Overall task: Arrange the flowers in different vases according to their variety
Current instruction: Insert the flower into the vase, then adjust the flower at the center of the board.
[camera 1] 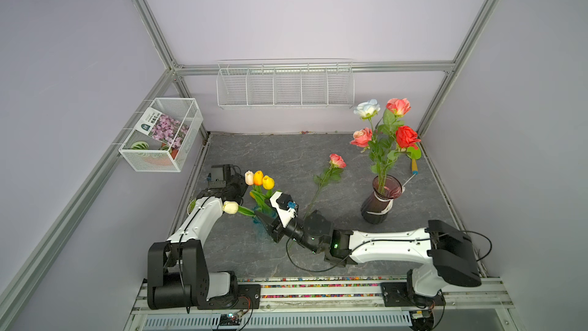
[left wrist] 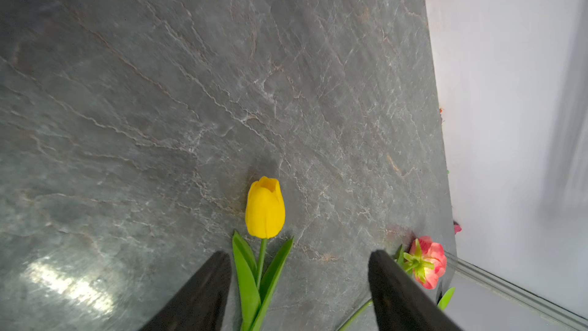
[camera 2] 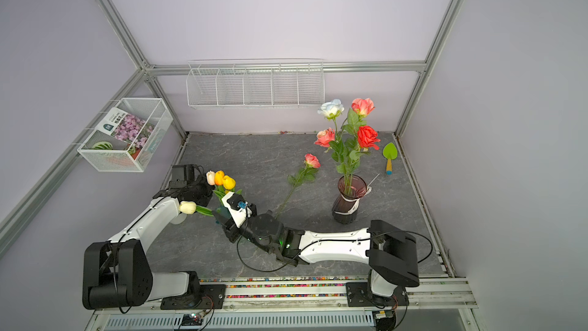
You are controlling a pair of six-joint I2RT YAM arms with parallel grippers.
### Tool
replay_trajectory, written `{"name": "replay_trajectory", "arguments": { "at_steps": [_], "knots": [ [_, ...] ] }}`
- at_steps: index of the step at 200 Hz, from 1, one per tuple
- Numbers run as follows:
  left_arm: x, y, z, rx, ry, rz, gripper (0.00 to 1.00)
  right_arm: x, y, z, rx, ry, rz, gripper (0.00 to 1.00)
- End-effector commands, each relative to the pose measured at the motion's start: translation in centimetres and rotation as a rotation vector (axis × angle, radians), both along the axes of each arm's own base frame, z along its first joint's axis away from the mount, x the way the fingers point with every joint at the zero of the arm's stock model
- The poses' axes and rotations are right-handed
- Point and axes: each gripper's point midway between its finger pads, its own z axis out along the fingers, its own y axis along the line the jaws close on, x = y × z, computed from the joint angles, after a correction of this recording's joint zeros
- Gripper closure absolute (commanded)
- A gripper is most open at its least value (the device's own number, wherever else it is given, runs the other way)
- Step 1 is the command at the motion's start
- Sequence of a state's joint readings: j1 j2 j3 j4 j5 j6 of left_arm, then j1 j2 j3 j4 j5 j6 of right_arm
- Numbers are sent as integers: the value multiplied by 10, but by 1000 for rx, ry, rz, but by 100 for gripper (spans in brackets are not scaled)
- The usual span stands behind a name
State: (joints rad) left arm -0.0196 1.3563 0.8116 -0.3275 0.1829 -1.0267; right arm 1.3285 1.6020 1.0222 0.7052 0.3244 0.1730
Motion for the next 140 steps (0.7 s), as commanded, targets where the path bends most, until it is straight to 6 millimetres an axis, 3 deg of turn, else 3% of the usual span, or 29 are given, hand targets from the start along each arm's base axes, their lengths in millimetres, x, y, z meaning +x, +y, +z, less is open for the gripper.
{"name": "replay_trajectory", "arguments": {
  "at_steps": [1,85,106,140],
  "knots": [
    [-2,-7,-6,-13,47,1,29,-2,-18,2,-14,54,-16,49],
    [-23,-54,-43,-18,186,-83,32,11,-92,-12,-94,191,-197,49],
    [-32,-56,-52,-22,211,-86,32,14,-107,-18,-111,219,-232,48],
    [-37,-56,-46,-25,195,-85,31,21,-128,-30,-129,264,-279,45]
  ]
}}
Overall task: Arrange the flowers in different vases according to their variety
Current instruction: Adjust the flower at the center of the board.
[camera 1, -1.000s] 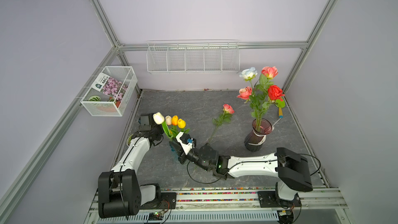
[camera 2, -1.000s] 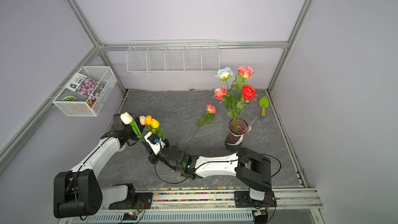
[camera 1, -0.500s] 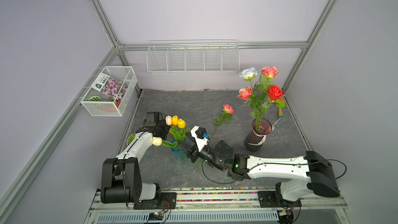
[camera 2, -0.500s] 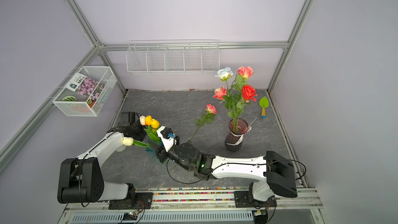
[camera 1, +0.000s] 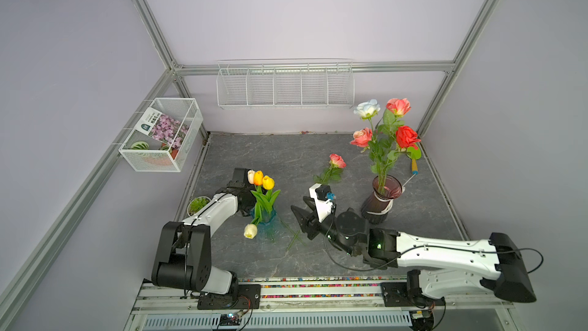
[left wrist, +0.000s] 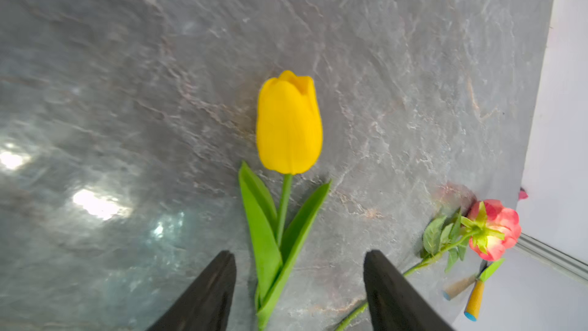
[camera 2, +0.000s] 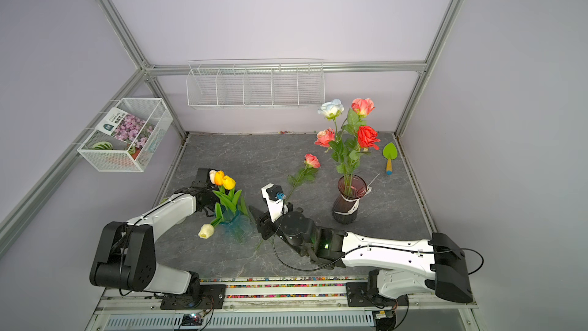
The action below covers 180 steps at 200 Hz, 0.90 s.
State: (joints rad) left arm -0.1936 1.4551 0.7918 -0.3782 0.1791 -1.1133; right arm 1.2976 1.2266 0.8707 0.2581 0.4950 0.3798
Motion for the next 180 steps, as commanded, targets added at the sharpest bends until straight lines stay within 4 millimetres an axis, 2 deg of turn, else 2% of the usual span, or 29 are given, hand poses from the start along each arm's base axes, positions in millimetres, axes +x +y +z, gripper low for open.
{"name": "replay_trajectory", "arguments": {
  "at_steps": [1,53,95,133,180],
  "knots": [
    [-8,2,1,3,7,16,31,7,-20,-19,-38,56,-65,45],
    [-12,-18,-12,-11,47,-34,30,19,-49,-46,-54,147,-144,39],
    [-8,-29,-30,-6,80,-60,29,23,-61,-58,-66,187,-176,30],
    [19,-34,-32,24,49,-81,30,25,-69,-73,-95,229,-201,28],
    [62,-68,-25,-26,-58,-195,33,31,-81,-99,-133,321,-229,27]
  ]
}}
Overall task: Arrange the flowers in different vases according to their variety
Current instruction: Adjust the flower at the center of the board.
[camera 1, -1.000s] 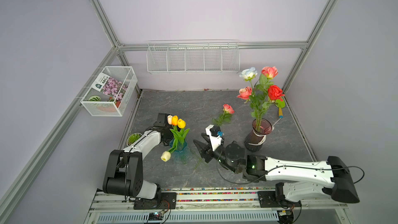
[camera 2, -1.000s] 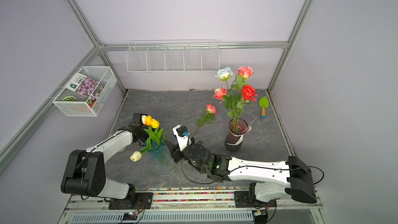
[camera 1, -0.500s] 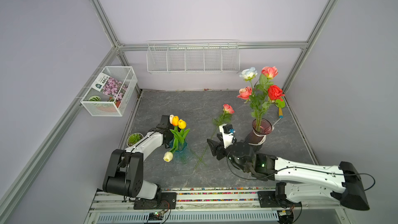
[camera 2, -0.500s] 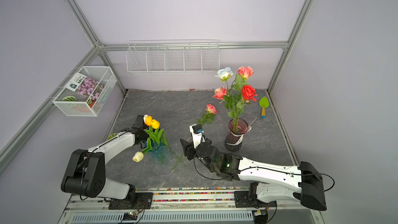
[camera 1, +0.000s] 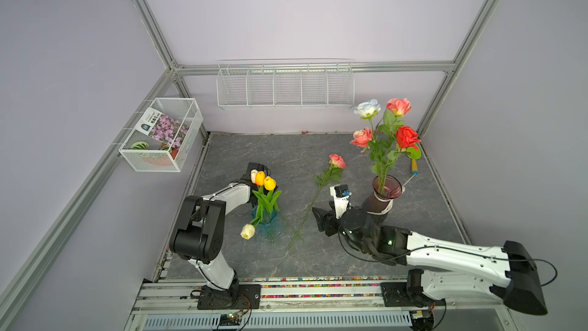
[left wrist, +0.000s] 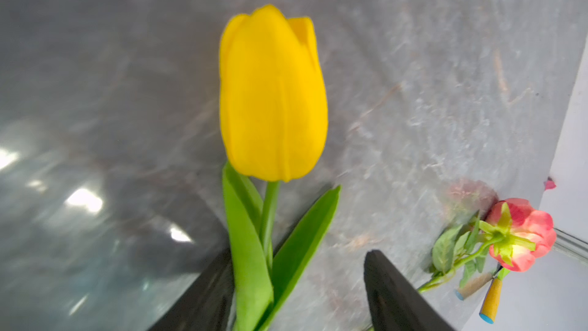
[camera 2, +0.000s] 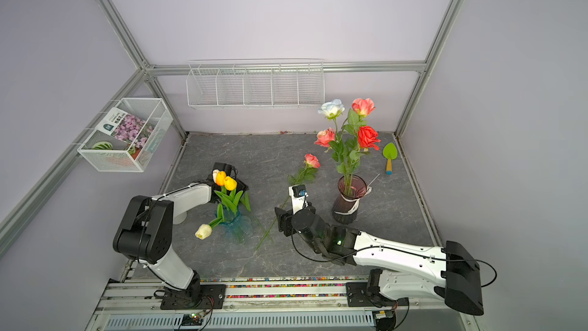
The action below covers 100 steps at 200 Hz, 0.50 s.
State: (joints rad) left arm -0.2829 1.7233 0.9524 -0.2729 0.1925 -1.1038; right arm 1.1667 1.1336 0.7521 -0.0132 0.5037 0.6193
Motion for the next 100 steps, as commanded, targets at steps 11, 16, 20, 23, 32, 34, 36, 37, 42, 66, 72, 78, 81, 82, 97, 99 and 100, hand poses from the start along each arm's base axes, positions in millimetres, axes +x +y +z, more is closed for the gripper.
{"name": "replay_trajectory", "arguments": {
  "at_steps": [11,16,20,23,32,34,36,37,42,66,72,78,81,82,97,99,100],
  "knots": [
    [28,-34,8,-70,-105,-128,37,3,-13,-26,-24,101,-27,27],
    [31,-40,11,-90,-123,-146,37,4,-14,-29,-27,112,-29,27],
    [35,-42,14,-96,-140,-156,39,4,-15,-32,-32,122,-30,27],
    [37,-45,17,-102,-149,-165,40,5,-15,-32,-32,128,-35,27],
    [41,-45,24,-93,-160,-171,40,7,-16,-38,-40,152,-35,27],
    [41,-44,25,-87,-159,-171,40,7,-16,-39,-41,157,-36,27],
    [42,-43,26,-79,-162,-170,40,7,-15,-40,-43,162,-36,27],
    [42,-42,26,-74,-161,-170,40,8,-15,-41,-44,164,-37,27],
    [42,-39,30,-51,-157,-165,40,9,-15,-43,-47,176,-39,27],
    [37,-18,43,60,-144,-126,36,16,-12,-55,-73,239,-53,27],
    [34,-14,45,75,-144,-119,36,19,-12,-59,-84,258,-65,28],
    [31,-11,47,87,-145,-114,35,22,-12,-63,-98,280,-84,28],
    [31,-9,49,92,-147,-110,35,24,-12,-64,-100,289,-91,28],
    [30,-9,49,94,-148,-109,35,25,-12,-65,-103,293,-93,28],
    [24,0,52,125,-150,-90,34,34,-7,-71,-120,323,-131,28],
    [23,1,52,130,-149,-88,34,36,-7,-72,-124,328,-137,28],
    [23,2,52,132,-148,-88,34,36,-7,-72,-125,330,-140,28]
  ]
}}
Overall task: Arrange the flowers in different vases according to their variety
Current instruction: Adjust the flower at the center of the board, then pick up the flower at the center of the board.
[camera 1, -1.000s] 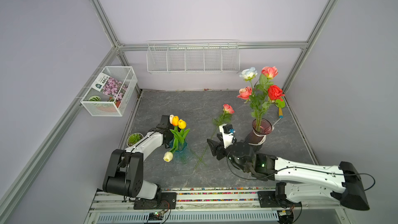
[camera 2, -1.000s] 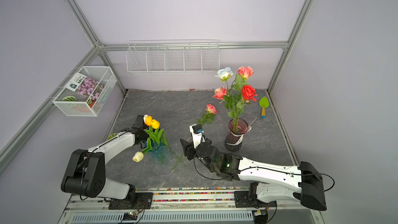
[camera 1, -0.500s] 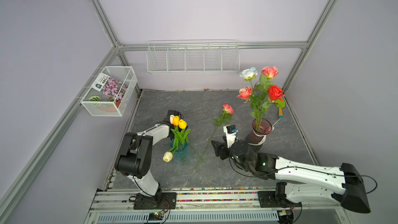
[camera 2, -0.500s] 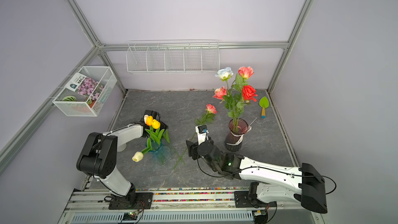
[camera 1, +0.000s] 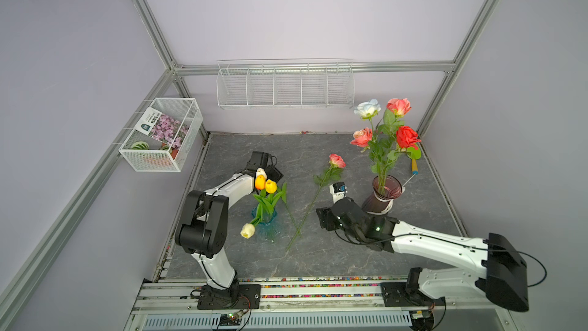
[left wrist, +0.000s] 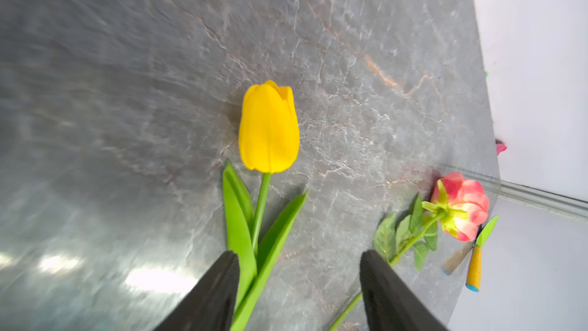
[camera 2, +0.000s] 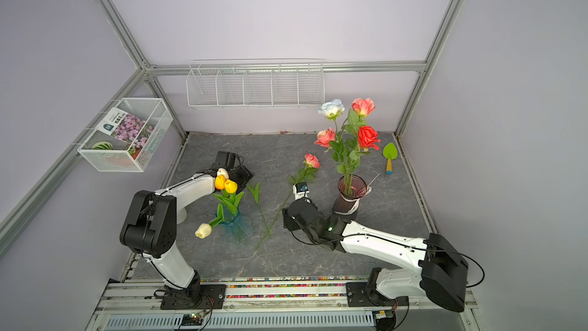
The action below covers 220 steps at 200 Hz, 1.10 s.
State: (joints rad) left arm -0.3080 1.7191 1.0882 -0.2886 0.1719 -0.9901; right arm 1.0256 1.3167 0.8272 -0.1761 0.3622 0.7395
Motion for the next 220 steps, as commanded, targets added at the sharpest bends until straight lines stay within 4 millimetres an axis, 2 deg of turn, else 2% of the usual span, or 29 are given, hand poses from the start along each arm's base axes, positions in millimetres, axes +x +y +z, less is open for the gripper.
{"name": "replay_trajectory", "arguments": {
  "at_steps": [1,28,47,86,111,140,174,198,220],
  "knots": [
    [-13,20,4,99,7,26,34,10,5,-5,-11,76,-58,28],
    [-22,36,4,138,14,67,33,35,5,-18,-92,142,-166,29],
    [-24,45,1,147,13,84,33,56,4,-33,-152,204,-241,29],
    [-15,55,-8,142,23,93,33,92,17,-73,-228,328,-293,32],
    [-9,48,-13,126,44,43,33,104,16,-91,-292,367,-341,38],
    [-19,35,-19,145,87,15,32,115,9,-105,-343,377,-387,37],
    [-26,28,-27,119,111,6,31,127,5,-125,-320,440,-406,39],
    [-31,21,-29,92,121,-9,31,130,6,-134,-326,463,-408,44],
    [-32,18,-29,85,121,-17,31,133,11,-143,-328,476,-405,53]
  ]
}}
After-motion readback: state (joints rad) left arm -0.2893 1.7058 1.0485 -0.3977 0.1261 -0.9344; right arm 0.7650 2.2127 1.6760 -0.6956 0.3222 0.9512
